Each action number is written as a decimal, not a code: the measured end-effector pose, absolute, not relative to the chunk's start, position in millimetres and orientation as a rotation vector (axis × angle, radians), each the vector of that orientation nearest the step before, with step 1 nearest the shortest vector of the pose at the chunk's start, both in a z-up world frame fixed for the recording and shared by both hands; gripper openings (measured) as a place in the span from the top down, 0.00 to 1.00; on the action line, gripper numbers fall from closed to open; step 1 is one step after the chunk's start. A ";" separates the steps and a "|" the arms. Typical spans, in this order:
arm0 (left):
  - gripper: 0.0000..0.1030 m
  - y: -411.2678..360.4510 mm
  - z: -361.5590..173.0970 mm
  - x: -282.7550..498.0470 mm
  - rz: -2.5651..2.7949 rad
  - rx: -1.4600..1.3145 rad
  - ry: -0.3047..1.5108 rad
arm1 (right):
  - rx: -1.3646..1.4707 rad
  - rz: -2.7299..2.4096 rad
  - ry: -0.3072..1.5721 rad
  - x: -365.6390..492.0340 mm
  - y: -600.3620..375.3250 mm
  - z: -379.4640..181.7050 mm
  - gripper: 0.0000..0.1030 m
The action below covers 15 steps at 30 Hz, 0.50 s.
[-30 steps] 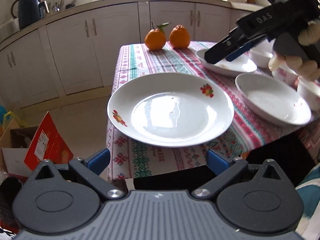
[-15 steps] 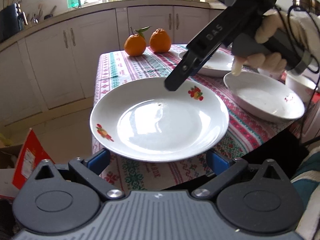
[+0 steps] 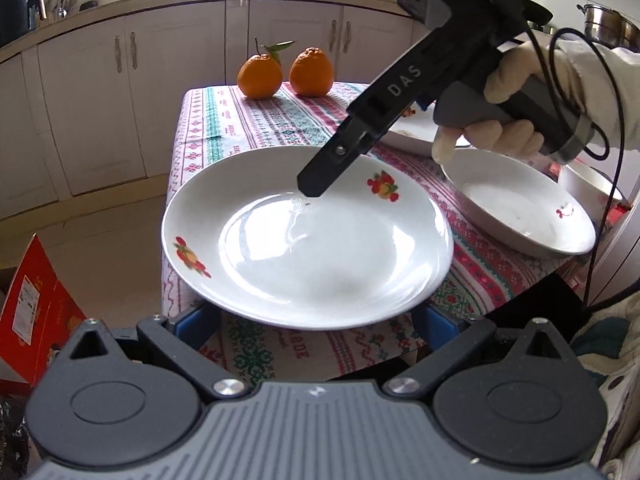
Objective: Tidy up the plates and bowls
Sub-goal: 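Lift the held plates off the cloth with both grippers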
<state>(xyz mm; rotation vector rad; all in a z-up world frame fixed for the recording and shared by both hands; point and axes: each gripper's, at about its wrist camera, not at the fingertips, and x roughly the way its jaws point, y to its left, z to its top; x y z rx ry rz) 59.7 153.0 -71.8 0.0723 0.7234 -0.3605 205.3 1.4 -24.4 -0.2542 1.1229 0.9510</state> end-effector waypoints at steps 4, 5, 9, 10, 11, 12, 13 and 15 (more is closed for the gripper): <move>0.02 152.7 -72.6 60.6 -0.347 0.086 0.728 | -0.247 0.974 1.133 210.8 4.6 -25.6 0.12; 0.02 153.2 -72.3 60.6 -0.351 0.087 0.727 | -0.243 0.980 1.139 212.5 5.6 -26.5 0.14; 0.02 153.6 -71.3 61.9 -0.357 0.099 0.727 | -0.228 1.007 1.161 218.7 8.5 -30.0 0.24; 0.02 153.8 -71.5 62.5 -0.358 0.099 0.728 | -0.228 1.012 1.162 219.7 8.8 -30.5 0.26; 0.02 153.6 -71.0 62.9 -0.360 0.099 0.731 | -0.226 1.016 1.164 221.0 8.8 -31.1 0.26; 0.02 153.9 -70.6 63.6 -0.363 0.100 0.732 | -0.223 1.021 1.168 222.7 8.5 -31.8 0.28; 0.03 153.9 -70.2 63.6 -0.366 0.101 0.733 | -0.219 1.027 1.168 224.1 8.1 -31.9 0.29; 0.03 152.6 -69.1 62.8 -0.371 0.108 0.732 | -0.203 1.039 1.178 227.4 6.6 -32.0 0.29</move>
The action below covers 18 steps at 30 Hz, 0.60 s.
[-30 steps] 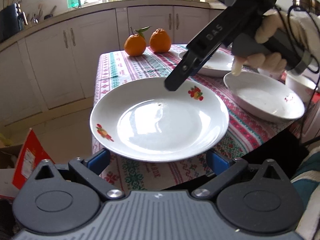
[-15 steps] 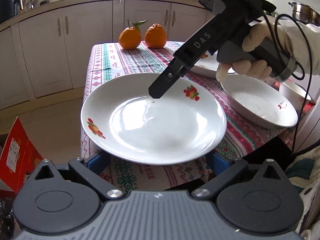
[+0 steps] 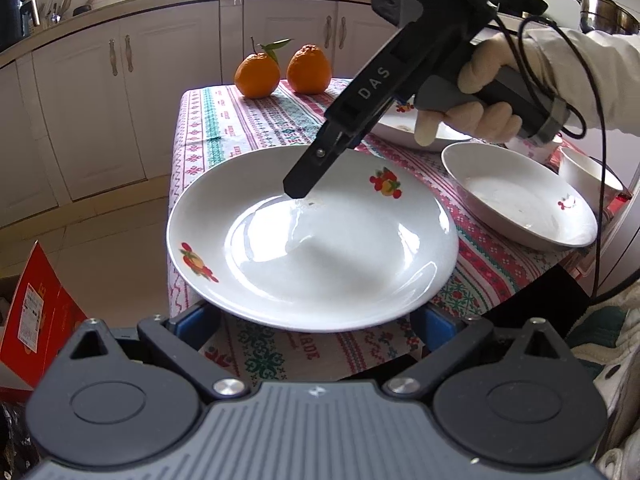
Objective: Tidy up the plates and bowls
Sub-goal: 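Lift the held plates off the cloth with both grippers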
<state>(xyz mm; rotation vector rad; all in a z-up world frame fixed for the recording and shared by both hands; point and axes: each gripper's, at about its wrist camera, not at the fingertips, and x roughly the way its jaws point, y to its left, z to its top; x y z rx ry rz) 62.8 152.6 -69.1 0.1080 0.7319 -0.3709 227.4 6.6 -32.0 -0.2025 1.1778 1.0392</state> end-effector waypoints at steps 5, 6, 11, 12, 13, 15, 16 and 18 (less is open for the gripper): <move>0.04 153.3 -67.9 64.6 -0.377 0.110 0.743 | -0.173 1.066 1.190 233.0 2.9 -32.0 0.31; 0.04 153.1 -67.5 64.7 -0.377 0.112 0.744 | -0.175 1.069 1.189 232.1 3.3 -32.1 0.31; 0.04 152.4 -66.4 66.9 -0.376 0.123 0.754 | -0.166 1.068 1.188 231.5 2.8 -32.0 0.30; 0.04 152.2 -66.3 67.5 -0.377 0.124 0.755 | -0.164 1.067 1.188 231.3 2.7 -31.8 0.30; 0.04 152.2 -66.4 68.0 -0.377 0.123 0.757 | -0.164 1.068 1.185 231.1 2.7 -31.3 0.30; 0.04 152.8 -65.9 69.9 -0.380 0.123 0.759 | -0.164 1.068 1.177 231.5 2.9 -29.3 0.30; 0.04 153.3 -65.8 70.5 -0.380 0.124 0.758 | -0.164 1.067 1.173 232.0 2.7 -28.1 0.30; 0.05 154.3 -64.9 74.2 -0.384 0.130 0.756 | -0.161 1.063 1.165 233.8 2.2 -25.5 0.30</move>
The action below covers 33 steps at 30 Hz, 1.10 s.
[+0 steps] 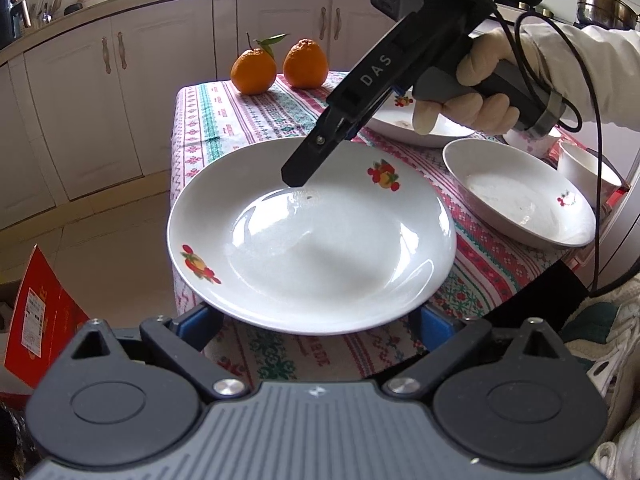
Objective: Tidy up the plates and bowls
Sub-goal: 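Lift the held plates off the cloth with both grippers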
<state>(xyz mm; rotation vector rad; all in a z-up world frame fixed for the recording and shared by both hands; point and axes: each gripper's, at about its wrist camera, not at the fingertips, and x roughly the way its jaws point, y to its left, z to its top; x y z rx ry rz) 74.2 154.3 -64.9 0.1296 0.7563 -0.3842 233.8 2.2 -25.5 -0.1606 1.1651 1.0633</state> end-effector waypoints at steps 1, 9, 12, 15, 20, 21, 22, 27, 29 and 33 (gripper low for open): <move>0.05 154.8 -64.6 75.6 -0.386 0.132 0.754 | -0.160 1.060 1.162 235.3 2.2 -24.2 0.30; 0.05 156.7 -62.4 96.5 -0.409 0.138 0.747 | -0.153 1.020 1.145 251.8 -1.0 -21.8 0.30; 0.05 157.4 -62.0 107.8 -0.416 0.139 0.741 | -0.149 1.004 1.132 261.2 -1.8 -20.9 0.30; 0.05 157.6 -62.7 116.4 -0.421 0.150 0.732 | -0.147 0.993 1.121 270.7 -1.7 -19.7 0.30; 0.05 157.5 -63.7 128.6 -0.430 0.155 0.725 | -0.150 0.965 1.106 285.8 -1.2 -20.7 0.30; 0.05 157.5 -63.7 130.0 -0.431 0.155 0.722 | -0.147 0.958 1.104 289.1 -1.6 -21.2 0.30; 0.05 157.2 -63.7 131.4 -0.432 0.157 0.718 | -0.145 0.952 1.103 292.0 -1.7 -21.7 0.30; 0.05 157.9 -63.6 139.8 -0.434 0.169 0.709 | -0.139 0.930 1.099 303.5 -2.0 -26.4 0.30; 0.05 158.6 -64.2 141.5 -0.433 0.170 0.712 | -0.136 0.925 1.097 306.5 -1.4 -27.2 0.30; 0.05 157.5 -65.7 144.9 -0.434 0.167 0.714 | -0.140 0.912 1.097 310.7 -0.7 -30.5 0.30</move>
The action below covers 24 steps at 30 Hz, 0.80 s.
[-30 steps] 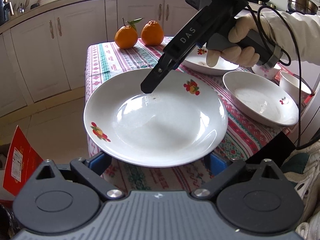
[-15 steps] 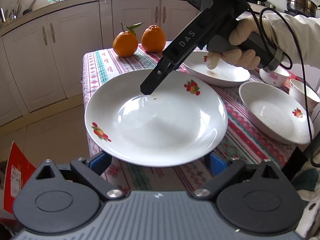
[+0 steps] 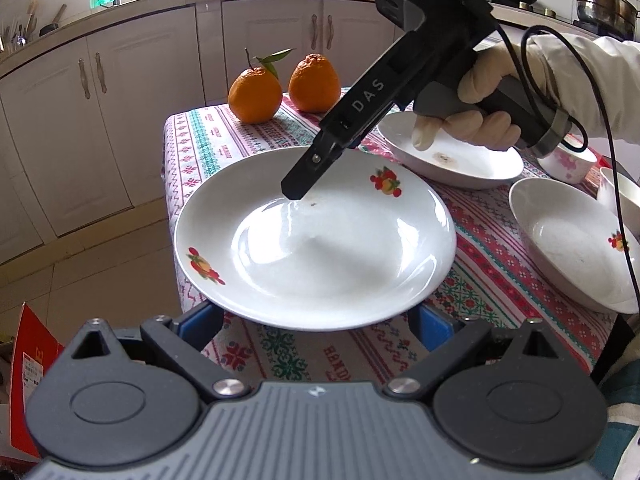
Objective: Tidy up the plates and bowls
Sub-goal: 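Lift the held plates off the cloth with both grippers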
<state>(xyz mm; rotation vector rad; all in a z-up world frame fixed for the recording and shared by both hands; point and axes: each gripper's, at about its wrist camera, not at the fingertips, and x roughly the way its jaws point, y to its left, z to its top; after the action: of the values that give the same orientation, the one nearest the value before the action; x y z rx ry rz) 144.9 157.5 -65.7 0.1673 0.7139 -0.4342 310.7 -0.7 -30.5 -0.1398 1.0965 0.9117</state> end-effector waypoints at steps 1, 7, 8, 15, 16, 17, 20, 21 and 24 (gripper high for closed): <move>0.05 157.4 -66.0 145.3 -0.434 0.167 0.713 | -0.141 0.910 1.095 311.2 -0.8 -31.2 0.30; 0.05 158.8 -65.6 145.2 -0.430 0.170 0.711 | -0.138 0.900 1.094 313.2 -2.0 -34.7 0.30; 0.05 159.3 -65.6 145.4 -0.429 0.170 0.712 | -0.136 0.899 1.093 313.3 -2.1 -35.0 0.30; 0.05 158.9 -67.4 144.9 -0.430 0.169 0.717 | -0.146 0.915 1.089 310.1 -0.1 -35.0 0.23; 0.05 158.9 -67.0 145.1 -0.431 0.166 0.718 | -0.144 0.916 1.092 309.4 0.3 -34.8 0.20; 0.05 159.2 -66.3 144.2 -0.431 0.164 0.716 | -0.146 0.916 1.093 308.6 0.9 -34.7 0.19; 0.05 160.3 -64.3 140.6 -0.424 0.166 0.709 | -0.165 0.920 1.079 303.0 1.4 -30.9 0.09; 0.05 160.5 -63.5 138.7 -0.420 0.167 0.706 | -0.175 0.920 1.072 300.8 0.8 -29.0 0.07; 0.05 160.2 -61.5 131.9 -0.406 0.167 0.707 | -0.191 0.907 1.047 295.1 -4.5 -22.7 0.05</move>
<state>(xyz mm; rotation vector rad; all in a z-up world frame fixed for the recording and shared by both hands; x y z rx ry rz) 131.9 160.2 -61.5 0.1672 0.7069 -0.4057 295.1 -4.5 -22.7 -0.1905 1.0469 0.9075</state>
